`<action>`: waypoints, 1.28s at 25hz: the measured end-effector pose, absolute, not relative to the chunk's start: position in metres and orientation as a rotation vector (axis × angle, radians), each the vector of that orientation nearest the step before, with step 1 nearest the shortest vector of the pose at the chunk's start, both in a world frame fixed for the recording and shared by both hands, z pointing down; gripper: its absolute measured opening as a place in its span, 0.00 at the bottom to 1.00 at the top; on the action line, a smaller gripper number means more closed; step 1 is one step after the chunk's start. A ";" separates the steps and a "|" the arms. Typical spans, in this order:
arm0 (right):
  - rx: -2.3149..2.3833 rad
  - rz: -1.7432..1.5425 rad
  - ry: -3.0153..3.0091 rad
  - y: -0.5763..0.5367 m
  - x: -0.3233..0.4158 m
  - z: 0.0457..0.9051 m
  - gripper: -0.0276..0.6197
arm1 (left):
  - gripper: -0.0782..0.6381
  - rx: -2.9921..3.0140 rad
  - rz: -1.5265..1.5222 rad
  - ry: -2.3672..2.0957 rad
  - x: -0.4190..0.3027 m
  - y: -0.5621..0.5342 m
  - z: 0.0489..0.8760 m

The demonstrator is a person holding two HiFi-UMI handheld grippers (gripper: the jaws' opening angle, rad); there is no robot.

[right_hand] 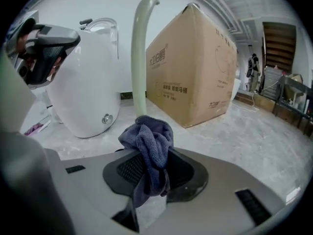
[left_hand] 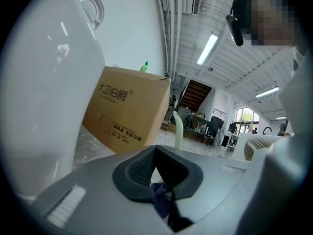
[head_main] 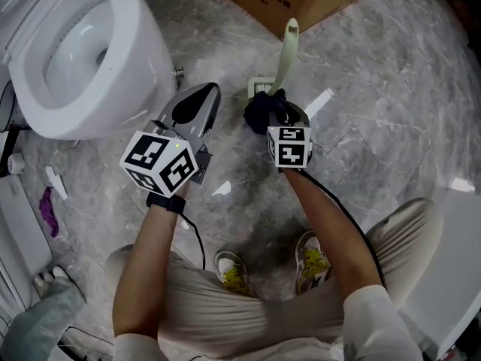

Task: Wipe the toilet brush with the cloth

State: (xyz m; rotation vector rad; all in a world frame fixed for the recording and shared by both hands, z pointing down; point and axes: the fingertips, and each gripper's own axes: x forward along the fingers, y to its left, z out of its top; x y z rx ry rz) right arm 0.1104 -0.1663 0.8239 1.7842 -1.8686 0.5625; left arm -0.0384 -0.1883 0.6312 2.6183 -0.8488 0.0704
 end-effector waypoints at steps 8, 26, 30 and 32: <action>1.744 0.579 -1.812 -0.175 0.095 0.859 0.22 | 0.11 2.634 0.044 -0.844 -0.036 -0.179 0.618; 1.617 0.537 -1.730 -0.191 0.128 0.864 0.21 | 0.11 2.602 0.037 -0.794 -0.026 -0.183 0.628; 1.489 0.580 -1.797 -0.187 0.111 0.875 0.21 | 0.11 2.600 0.031 -0.789 -0.024 -0.182 0.628; 1.533 0.640 -1.786 -0.187 0.116 0.873 0.21 | 0.11 2.602 0.032 -0.787 -0.023 -0.181 0.628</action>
